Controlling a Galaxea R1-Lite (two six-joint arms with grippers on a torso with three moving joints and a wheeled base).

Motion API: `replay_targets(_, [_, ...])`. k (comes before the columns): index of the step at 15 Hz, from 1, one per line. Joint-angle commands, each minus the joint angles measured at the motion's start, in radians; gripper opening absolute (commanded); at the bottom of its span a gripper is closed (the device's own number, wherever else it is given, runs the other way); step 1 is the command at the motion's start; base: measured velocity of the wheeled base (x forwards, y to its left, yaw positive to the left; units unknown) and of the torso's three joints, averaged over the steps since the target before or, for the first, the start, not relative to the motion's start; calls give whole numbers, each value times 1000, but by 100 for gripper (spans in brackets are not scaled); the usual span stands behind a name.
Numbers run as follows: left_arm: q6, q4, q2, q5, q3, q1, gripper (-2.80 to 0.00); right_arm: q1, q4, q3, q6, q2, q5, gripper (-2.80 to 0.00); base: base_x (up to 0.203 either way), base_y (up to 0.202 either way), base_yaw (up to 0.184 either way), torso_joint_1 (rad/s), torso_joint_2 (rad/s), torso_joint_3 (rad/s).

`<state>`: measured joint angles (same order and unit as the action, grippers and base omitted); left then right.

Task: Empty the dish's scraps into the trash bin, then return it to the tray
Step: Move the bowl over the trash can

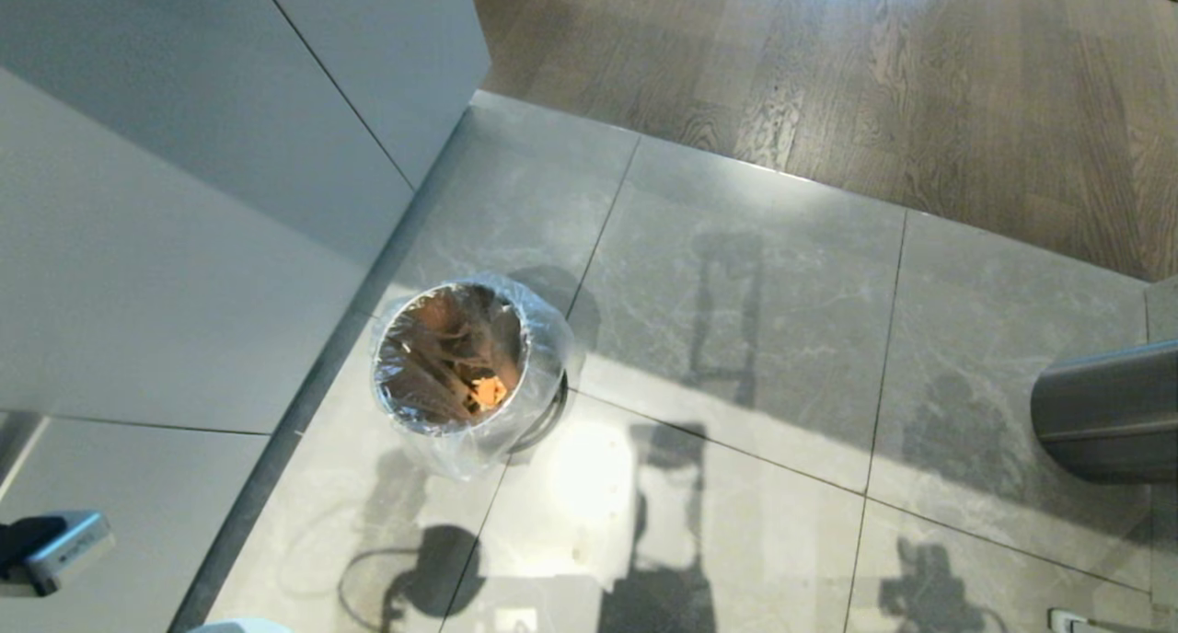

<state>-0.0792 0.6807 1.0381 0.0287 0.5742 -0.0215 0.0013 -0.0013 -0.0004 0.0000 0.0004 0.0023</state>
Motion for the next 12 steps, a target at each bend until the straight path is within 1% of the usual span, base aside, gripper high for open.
replay_targets(1, [-1,0,10,0,12,0,-280,0,0,0,0,0,1,-280,0,0,0,0,0,0])
replay_targets(8, [9,-11,16,8,26,-7,-280,0,0,-1,0,0,1,-280,0,0,0,0,0,0])
replay_targets(9, [9,-43,20,11,24,-10,-280,0,0,0,0,0,1,-280,0,0,0,0,0,0])
replay_targets(11, [9,-140,46,12,9,-11,-280,0,0,0,0,0,1,-280,0,0,0,0,0,0])
replay_targets(12, [15,-165,67,10,7,-11,-280,0,0,0,0,0,1,-280,0,0,0,0,0,0])
